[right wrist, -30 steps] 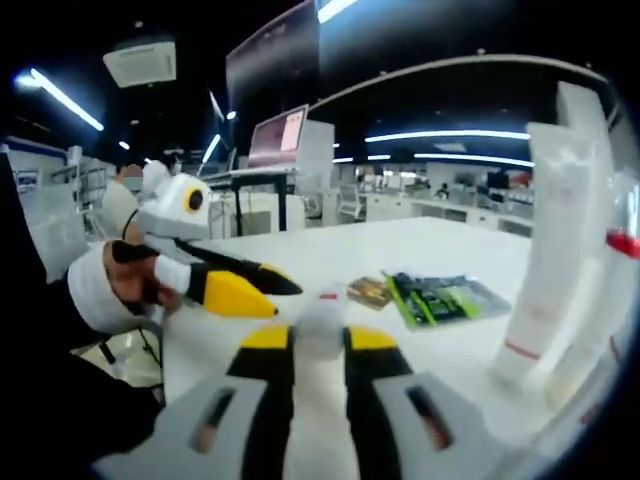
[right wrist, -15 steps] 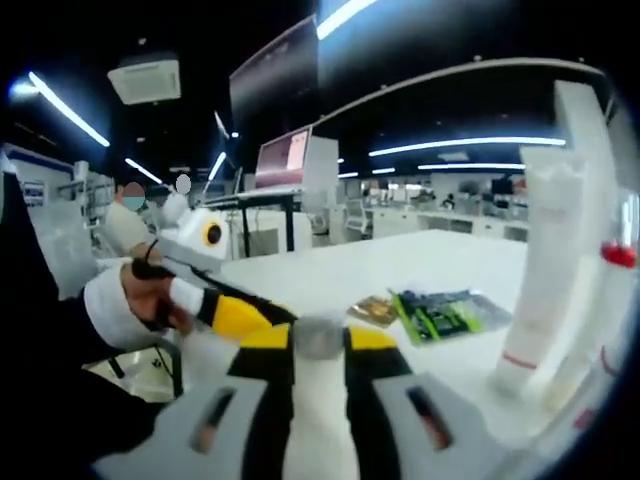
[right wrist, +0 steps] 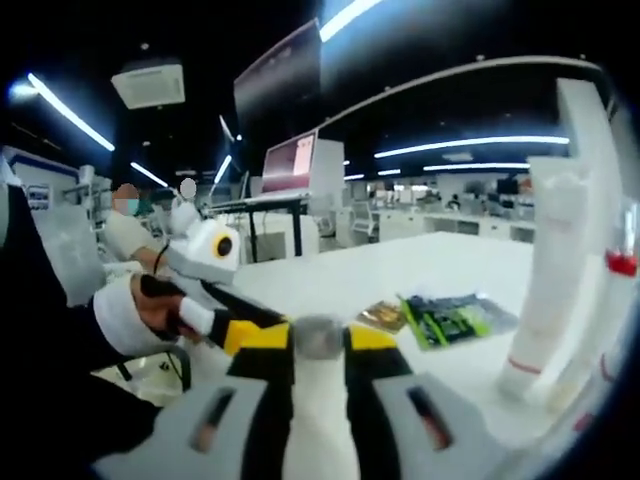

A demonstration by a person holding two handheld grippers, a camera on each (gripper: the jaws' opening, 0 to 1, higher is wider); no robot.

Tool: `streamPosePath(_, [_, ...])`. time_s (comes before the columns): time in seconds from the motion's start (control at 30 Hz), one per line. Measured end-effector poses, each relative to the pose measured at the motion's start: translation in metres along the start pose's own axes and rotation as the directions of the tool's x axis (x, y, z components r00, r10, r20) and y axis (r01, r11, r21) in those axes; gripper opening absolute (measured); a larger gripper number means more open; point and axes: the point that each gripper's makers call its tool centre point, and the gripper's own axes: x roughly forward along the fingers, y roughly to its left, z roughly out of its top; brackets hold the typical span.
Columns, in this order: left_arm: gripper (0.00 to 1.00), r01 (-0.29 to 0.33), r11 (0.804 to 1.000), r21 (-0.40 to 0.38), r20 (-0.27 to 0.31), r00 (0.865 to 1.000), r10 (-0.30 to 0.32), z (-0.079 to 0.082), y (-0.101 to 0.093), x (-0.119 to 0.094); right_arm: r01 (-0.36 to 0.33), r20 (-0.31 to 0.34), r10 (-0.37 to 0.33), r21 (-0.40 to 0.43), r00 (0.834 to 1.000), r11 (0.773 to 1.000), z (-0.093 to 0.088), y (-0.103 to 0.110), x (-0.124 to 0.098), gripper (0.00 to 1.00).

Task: Arrange the skincare products in the storage area until every visible bottle or jar stands upright without overlapping.

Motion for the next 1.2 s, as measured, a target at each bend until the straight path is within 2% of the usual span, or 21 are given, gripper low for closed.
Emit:
streamPosePath(0.3, [0.40,0.023,0.999,-0.027,0.056,0.998,-0.022,0.008,-0.001,-0.003,-0.034,0.007,0.034,0.060,0.999,0.998,-0.004,0.001,-0.003,0.16])
streamPosePath(0.43, [0.40,0.045,0.998,-0.037,0.083,0.996,-0.042,0.012,-0.004,-0.004,-0.045,0.010,0.045,0.060,0.999,0.997,-0.005,0.003,-0.005,0.16])
streamPosePath(0.57, [0.39,0.040,0.999,-0.021,0.117,0.992,-0.037,0.019,-0.004,-0.005,-0.057,0.011,0.056,0.047,0.998,0.997,-0.005,0.006,-0.007,0.16])
streamPosePath(0.83, [0.40,0.069,0.997,-0.031,0.158,0.985,-0.063,0.025,-0.008,-0.007,-0.061,-0.013,0.061,-0.021,0.998,0.998,-0.010,0.011,-0.009,0.16])
streamPosePath(1.2, [0.36,0.052,0.998,-0.028,0.208,0.977,-0.044,0.035,-0.009,-0.010,-0.067,-0.049,0.060,-0.160,0.997,0.985,-0.016,0.015,-0.007,0.17])
